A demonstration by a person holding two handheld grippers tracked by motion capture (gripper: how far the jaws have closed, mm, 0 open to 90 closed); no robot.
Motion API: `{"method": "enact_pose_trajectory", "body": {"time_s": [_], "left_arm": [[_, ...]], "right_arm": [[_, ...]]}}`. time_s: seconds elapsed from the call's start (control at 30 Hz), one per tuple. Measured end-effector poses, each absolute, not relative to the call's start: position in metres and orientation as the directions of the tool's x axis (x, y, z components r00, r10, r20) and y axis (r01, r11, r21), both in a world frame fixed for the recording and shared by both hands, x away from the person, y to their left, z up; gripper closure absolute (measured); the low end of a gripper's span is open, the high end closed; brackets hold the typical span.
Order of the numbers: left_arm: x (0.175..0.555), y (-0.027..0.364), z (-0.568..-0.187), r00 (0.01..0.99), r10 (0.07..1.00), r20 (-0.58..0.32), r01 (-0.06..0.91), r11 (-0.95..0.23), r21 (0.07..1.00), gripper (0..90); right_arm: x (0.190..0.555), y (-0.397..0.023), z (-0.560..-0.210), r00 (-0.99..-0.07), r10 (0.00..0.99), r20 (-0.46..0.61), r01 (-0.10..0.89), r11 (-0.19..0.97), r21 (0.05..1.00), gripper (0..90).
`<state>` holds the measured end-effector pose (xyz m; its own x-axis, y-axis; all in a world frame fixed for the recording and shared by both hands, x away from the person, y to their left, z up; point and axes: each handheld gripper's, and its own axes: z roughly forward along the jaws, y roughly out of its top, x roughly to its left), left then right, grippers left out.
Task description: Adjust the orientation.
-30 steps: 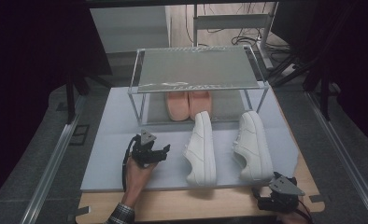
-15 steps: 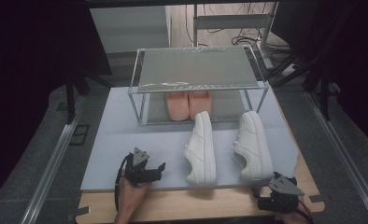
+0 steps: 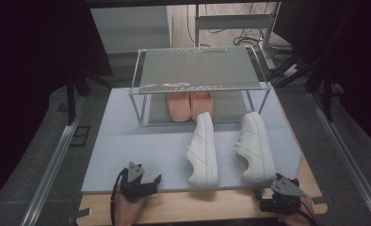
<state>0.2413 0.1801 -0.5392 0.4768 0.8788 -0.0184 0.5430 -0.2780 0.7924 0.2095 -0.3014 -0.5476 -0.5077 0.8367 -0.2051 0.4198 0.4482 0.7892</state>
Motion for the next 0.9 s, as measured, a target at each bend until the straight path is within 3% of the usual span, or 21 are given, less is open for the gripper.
{"method": "enact_pose_trajectory", "body": {"time_s": [0.4,0.73,0.9], "left_arm": [[0.241,0.18,-0.539,0.476,0.879,-0.022,0.546,-0.275,0.792,12.0],[0.242,0.18,-0.539,0.475,0.88,-0.024,0.547,-0.274,0.791,12.0],[0.242,0.18,-0.539,0.476,0.879,-0.024,0.546,-0.274,0.791,12.0]], "right_arm": [[0.207,-0.3,-0.543,-0.507,0.838,-0.201,0.452,0.457,0.766,0.0],[0.202,-0.305,-0.531,-0.53,0.845,-0.073,0.529,0.397,0.75,0.0],[0.198,-0.311,-0.522,-0.516,0.855,-0.044,0.527,0.357,0.771,16.9]]}}
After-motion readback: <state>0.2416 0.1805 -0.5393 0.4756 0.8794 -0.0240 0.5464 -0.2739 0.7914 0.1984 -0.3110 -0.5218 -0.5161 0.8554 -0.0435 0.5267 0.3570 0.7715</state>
